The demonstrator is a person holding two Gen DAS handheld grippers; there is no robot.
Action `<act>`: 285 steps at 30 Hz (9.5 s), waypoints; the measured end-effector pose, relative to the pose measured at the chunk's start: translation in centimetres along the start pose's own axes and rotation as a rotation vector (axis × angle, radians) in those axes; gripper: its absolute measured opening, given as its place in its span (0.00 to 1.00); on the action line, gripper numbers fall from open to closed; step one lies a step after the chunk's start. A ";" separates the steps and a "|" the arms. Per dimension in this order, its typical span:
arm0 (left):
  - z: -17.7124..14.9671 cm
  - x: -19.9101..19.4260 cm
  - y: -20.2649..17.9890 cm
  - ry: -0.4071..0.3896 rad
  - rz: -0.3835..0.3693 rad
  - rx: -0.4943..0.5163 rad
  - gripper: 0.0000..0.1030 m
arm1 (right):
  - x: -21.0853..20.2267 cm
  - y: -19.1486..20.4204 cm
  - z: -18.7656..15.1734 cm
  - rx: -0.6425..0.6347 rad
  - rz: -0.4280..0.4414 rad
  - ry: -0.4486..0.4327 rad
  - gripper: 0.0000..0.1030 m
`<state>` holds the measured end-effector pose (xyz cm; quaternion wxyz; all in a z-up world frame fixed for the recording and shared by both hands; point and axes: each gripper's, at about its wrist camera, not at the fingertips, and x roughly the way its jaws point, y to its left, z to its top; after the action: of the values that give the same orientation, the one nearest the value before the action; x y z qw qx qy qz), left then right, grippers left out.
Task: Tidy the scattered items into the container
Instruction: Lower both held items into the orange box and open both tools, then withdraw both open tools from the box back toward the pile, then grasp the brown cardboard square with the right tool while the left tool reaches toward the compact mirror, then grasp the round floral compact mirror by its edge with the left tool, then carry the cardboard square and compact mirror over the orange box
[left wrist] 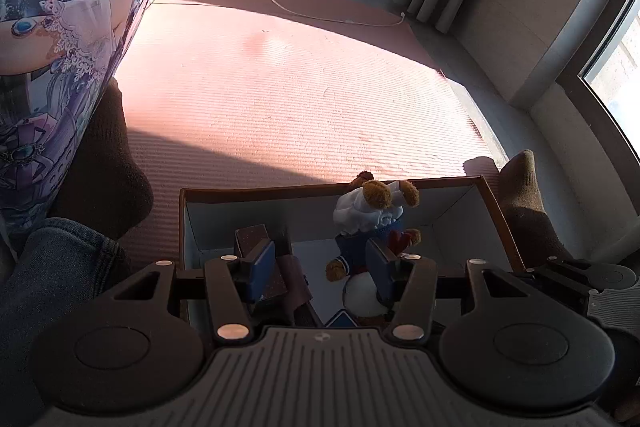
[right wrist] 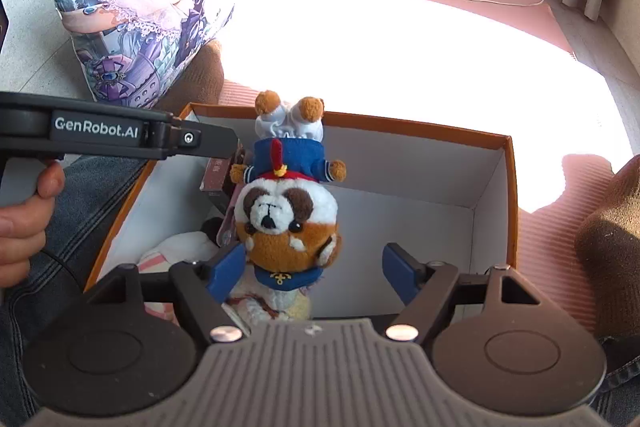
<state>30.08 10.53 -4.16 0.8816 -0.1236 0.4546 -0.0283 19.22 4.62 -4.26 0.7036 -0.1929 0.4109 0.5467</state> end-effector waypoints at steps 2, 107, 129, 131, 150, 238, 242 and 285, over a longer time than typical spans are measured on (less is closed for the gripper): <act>-0.4 0.0 0.5 0.003 0.015 0.000 0.58 | 0.8 0.2 1.9 0.015 0.002 -0.025 0.65; -15.9 -11.1 -7.1 -0.114 -0.020 0.107 0.37 | -9.9 2.0 -14.7 0.042 -0.166 -0.173 0.63; -22.1 -7.8 -7.8 0.097 -0.018 0.156 0.39 | -8.0 -0.6 -20.9 0.165 -0.325 0.030 0.72; -22.3 -7.5 -7.4 0.106 -0.025 0.133 0.39 | -7.8 -1.0 -21.2 0.186 -0.312 0.042 0.72; -22.5 -4.6 -6.5 0.212 -0.101 0.081 0.39 | -4.9 -1.7 -21.1 0.241 -0.186 0.152 0.69; -23.1 -0.1 -5.9 0.412 -0.198 0.070 0.43 | -3.5 -0.4 -22.6 0.145 -0.153 0.415 0.60; -22.8 -1.4 -5.8 0.366 -0.236 0.067 0.41 | -3.4 -0.4 -22.6 0.146 -0.154 0.415 0.60; -21.4 -7.3 -5.6 0.206 -0.164 0.062 0.14 | -8.6 0.7 -21.0 0.133 -0.068 0.245 0.60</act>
<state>8.81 2.20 -8.87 0.8285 -0.1294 0.5298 -0.1271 10.28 -15.52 -9.72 0.6774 -0.2248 0.5224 0.4666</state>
